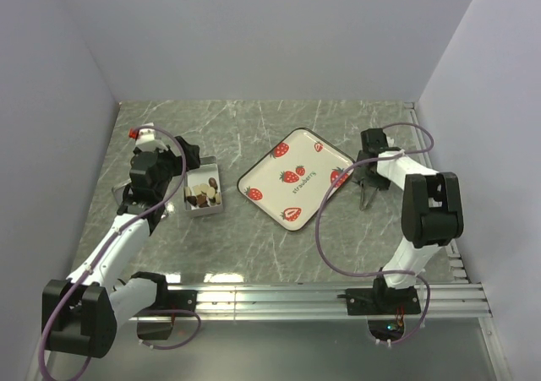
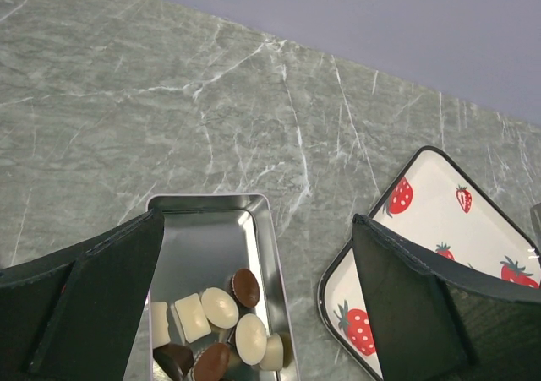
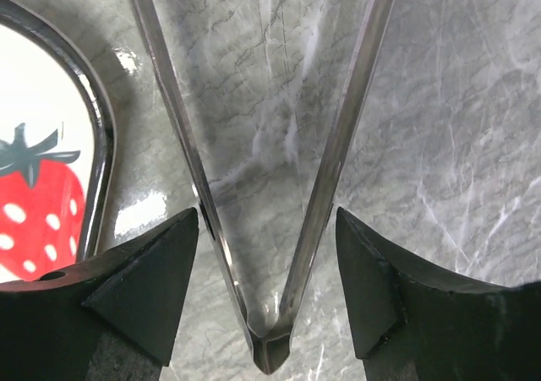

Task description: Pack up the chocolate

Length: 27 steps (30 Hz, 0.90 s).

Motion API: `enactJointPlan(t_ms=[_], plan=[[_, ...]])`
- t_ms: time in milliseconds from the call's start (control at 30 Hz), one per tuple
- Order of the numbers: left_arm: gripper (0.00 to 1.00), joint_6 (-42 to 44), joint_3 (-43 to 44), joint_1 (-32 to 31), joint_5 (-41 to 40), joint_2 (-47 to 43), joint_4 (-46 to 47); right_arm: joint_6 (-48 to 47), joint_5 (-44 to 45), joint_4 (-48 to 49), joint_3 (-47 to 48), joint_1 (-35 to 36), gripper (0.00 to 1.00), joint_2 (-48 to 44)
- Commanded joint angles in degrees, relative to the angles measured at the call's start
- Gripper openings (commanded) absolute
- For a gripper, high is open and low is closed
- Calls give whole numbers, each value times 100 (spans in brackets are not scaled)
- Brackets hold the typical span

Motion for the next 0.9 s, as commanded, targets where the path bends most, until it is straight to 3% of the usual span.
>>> enactJointPlan(t_ms=[0, 267, 433, 667, 867], plan=[[100, 12, 281, -14, -75, 41, 31, 4, 65, -6, -84, -35, 73, -625], [99, -23, 281, -23, -198, 67, 5, -13, -14, 82, -691, -17, 73, -1926], [99, -49, 246, -23, -400, 6, -39, -57, -514, 336, -998, -8, 73, -2832], [99, -225, 219, -23, -1261, 23, -206, -93, -1657, 890, -1333, -8, 73, -3913], [99, -436, 290, -14, -2061, 164, -584, -119, -2141, 1215, -1237, 378, 73, -4116]])
